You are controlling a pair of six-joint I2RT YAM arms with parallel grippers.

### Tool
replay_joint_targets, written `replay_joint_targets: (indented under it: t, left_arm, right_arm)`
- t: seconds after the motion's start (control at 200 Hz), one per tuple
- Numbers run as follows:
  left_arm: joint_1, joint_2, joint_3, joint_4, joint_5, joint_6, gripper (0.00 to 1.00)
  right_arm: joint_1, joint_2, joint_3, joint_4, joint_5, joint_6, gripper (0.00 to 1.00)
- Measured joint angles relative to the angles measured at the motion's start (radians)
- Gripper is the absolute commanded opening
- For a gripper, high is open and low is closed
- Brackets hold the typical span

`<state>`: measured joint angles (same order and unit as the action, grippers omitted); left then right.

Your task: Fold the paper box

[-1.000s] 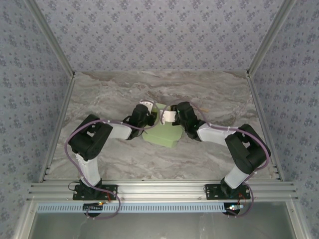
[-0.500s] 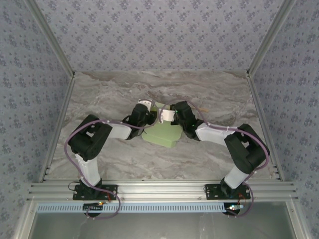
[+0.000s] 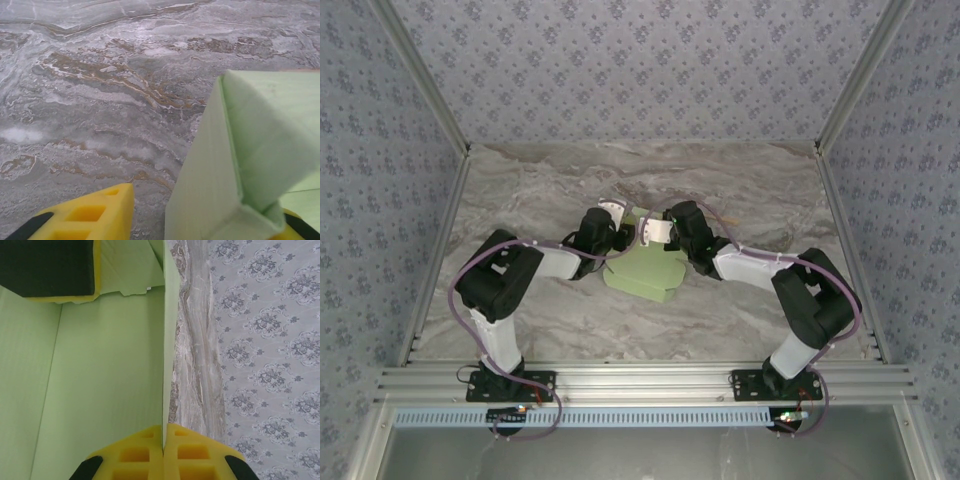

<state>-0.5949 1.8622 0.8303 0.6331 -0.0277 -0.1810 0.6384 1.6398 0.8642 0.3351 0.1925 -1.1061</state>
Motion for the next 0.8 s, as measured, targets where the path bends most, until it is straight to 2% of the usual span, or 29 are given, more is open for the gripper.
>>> replay_joint_targets:
  t: [0.205, 0.455, 0.62, 0.805]
  left_arm:
    - [0.009, 0.0, -0.001, 0.005, 0.042, 0.008, 0.29]
    - [0.013, 0.0, -0.001, 0.005, 0.055, 0.005, 0.32]
    - [0.019, 0.0, -0.011, 0.022, 0.065, 0.005, 0.36]
    - [0.027, 0.0, -0.024, 0.046, 0.081, 0.01, 0.36]
  right_arm:
    - [-0.001, 0.001, 0.015, -0.026, -0.01, 0.004, 0.0]
    - [0.001, 0.025, 0.027, -0.029, 0.006, -0.009, 0.0]
    - [0.016, 0.052, 0.027, 0.003, 0.043, -0.061, 0.0]
    - [0.028, 0.066, 0.017, 0.061, 0.076, -0.117, 0.0]
